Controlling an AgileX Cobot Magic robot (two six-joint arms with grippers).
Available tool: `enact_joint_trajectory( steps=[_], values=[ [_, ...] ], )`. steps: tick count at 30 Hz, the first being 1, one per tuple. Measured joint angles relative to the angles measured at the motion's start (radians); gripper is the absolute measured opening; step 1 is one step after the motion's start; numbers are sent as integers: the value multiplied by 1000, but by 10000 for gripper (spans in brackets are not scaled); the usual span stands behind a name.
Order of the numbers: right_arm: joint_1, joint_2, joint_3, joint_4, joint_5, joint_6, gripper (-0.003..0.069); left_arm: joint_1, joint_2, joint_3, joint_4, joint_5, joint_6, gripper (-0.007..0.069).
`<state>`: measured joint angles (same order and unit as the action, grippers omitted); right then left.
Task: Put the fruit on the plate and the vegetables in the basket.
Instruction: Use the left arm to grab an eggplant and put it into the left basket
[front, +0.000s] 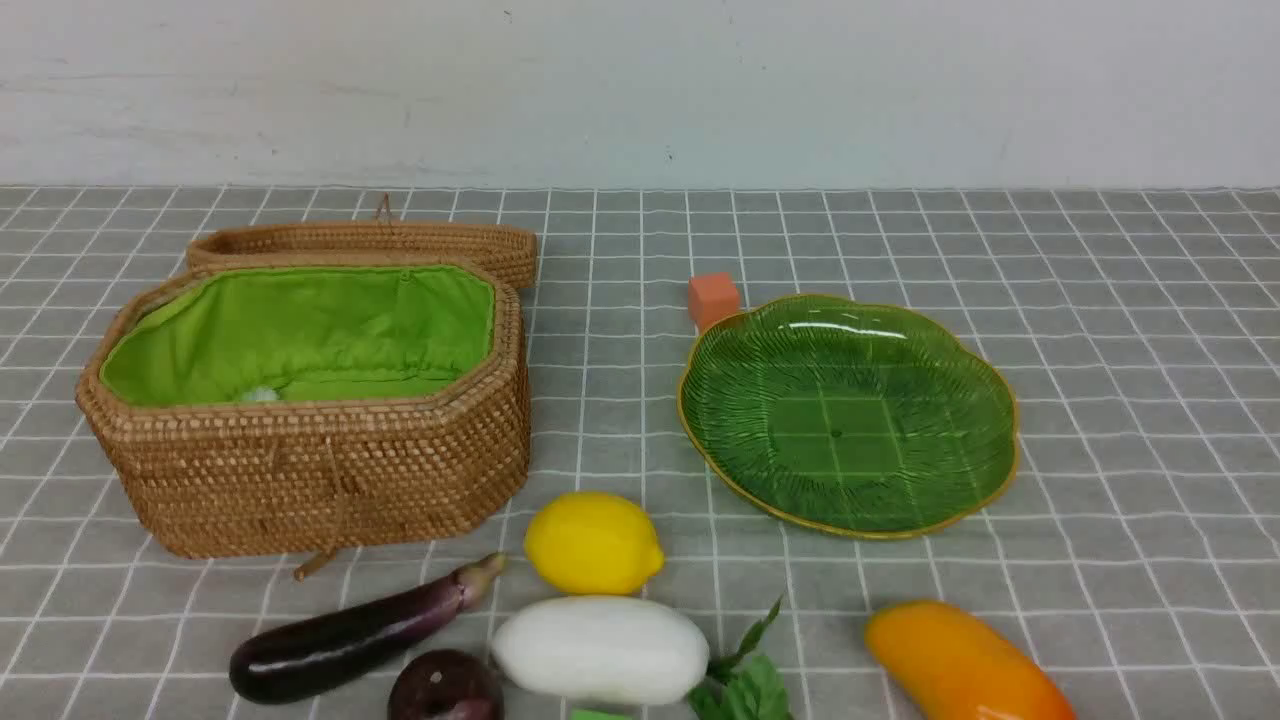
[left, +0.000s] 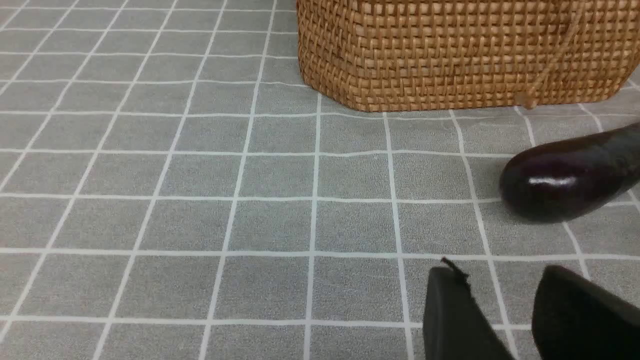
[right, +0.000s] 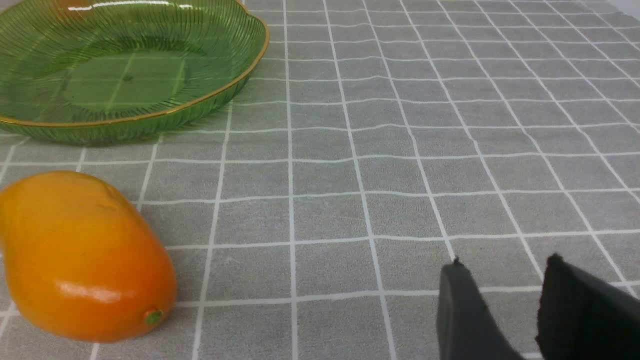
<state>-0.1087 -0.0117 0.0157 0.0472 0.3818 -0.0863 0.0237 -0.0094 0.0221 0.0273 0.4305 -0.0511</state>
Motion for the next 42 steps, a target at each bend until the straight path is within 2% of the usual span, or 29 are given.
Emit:
enact_joint_trajectory(
  steps=[37,42],
  values=[
    [0,0,0,0,0,0,240,0,0,0,0,0,0,240],
    [0,0,0,0,0,0,240,0,0,0,117,0,20,240]
  ],
)
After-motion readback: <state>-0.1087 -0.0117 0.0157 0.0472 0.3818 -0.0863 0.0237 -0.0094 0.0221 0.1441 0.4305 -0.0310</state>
